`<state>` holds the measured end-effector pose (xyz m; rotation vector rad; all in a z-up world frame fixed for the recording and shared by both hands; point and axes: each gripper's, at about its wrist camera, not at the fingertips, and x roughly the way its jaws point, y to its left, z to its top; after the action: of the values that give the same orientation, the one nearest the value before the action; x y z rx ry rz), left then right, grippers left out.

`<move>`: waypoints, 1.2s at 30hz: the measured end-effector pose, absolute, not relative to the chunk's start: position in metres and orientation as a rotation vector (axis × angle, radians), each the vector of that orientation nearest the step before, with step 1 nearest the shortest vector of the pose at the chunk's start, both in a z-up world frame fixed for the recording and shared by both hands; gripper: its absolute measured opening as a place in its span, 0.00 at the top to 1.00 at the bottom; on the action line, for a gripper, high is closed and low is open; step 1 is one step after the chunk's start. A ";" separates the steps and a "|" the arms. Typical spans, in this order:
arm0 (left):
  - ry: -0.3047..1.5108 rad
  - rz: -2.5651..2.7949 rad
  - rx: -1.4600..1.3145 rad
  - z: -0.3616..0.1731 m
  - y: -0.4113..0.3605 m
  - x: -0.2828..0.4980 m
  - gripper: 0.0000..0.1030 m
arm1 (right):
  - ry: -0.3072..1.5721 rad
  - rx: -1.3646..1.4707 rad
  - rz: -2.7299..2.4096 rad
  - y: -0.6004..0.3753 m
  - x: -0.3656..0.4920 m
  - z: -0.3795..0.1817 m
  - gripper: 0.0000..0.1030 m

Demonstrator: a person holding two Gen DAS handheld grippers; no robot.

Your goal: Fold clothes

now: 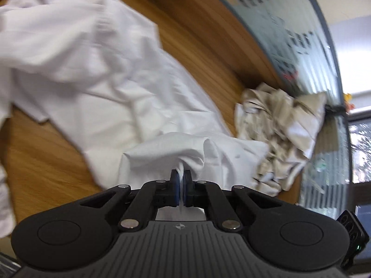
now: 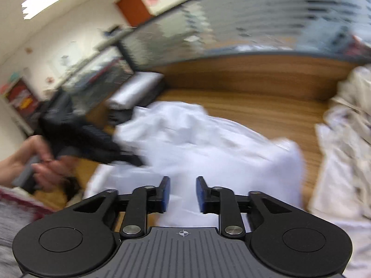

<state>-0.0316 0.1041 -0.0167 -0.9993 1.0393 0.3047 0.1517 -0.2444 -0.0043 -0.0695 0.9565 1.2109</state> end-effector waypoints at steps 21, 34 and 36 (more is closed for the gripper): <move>0.979 0.584 -0.857 -0.018 0.115 -0.065 0.98 | 1.108 -0.235 1.241 -0.179 0.174 -0.076 0.96; 0.814 0.612 -0.938 0.019 0.151 -0.061 0.98 | 0.798 -0.127 0.903 -0.246 0.241 0.019 0.97; 0.819 0.586 -0.896 0.023 0.148 -0.051 0.98 | 0.797 -0.183 0.867 -0.240 0.247 0.013 0.97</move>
<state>-0.0514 0.1475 0.0232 -0.8963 0.8187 0.5861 0.2468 -0.2403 0.0130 -0.1829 0.7973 0.8666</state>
